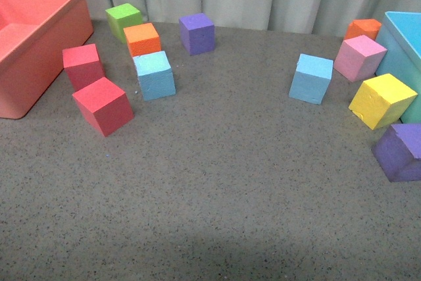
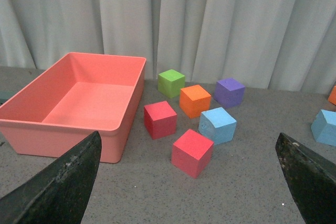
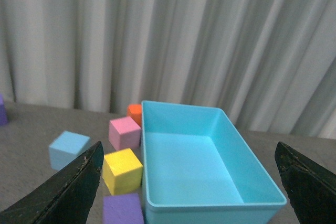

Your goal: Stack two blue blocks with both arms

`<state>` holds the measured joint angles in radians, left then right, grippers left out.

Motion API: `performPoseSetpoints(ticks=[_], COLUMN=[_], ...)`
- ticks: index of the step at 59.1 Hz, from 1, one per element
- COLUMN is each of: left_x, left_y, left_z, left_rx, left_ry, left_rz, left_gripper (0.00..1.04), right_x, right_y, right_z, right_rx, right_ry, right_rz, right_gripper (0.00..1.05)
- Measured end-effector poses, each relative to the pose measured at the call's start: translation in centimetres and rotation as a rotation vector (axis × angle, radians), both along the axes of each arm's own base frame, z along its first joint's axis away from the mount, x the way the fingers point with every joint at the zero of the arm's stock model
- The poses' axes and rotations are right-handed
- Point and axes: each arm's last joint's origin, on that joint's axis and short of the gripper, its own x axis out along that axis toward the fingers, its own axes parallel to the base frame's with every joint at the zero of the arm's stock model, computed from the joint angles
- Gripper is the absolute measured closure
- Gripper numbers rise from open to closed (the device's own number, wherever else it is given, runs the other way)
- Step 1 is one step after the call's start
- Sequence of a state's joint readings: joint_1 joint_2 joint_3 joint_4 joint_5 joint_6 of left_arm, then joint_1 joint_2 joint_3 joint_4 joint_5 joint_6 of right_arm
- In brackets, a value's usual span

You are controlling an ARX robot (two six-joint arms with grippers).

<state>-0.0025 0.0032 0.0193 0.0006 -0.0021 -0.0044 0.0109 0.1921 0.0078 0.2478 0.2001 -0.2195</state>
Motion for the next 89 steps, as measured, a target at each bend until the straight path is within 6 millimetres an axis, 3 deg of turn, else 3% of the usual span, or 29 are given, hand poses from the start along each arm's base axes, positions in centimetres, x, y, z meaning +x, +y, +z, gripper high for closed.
performPoseSetpoints(ticks=[12,21,32,40,51,65,89], left_x=[0.0,0.0,0.0,0.0,0.0,0.0,0.0], left_y=[0.0,0.0,0.0,0.0,0.0,0.0,0.0], left_z=[0.0,0.0,0.0,0.0,0.0,0.0,0.0], left_rx=[0.0,0.0,0.0,0.0,0.0,0.0,0.0], left_ry=[0.0,0.0,0.0,0.0,0.0,0.0,0.0], left_rz=[0.0,0.0,0.0,0.0,0.0,0.0,0.0], left_gripper=[0.07,0.07,0.07,0.07,0.07,0.07,0.07], right_x=[5.0,11.2,18.8,23.8,28.9,32.7,36.3], right_y=[-0.5,0.5,3.0,4.9,6.3,7.0,9.3], right_z=[1.4,1.5,1.2,0.2,-2.7,-5.2,-7.3], right_rx=[0.007,0.102,0.253,0.352,0.43,0.441,0.434], right_ry=[0.103,0.299,0.496,0.672,0.891,0.961,1.017], right_rz=[0.054,0.122,0.155,0.123,0.041,-0.016,-0.001], right_gripper=[0.1,0.1,0.1,0.1,0.1,0.1,0.1])
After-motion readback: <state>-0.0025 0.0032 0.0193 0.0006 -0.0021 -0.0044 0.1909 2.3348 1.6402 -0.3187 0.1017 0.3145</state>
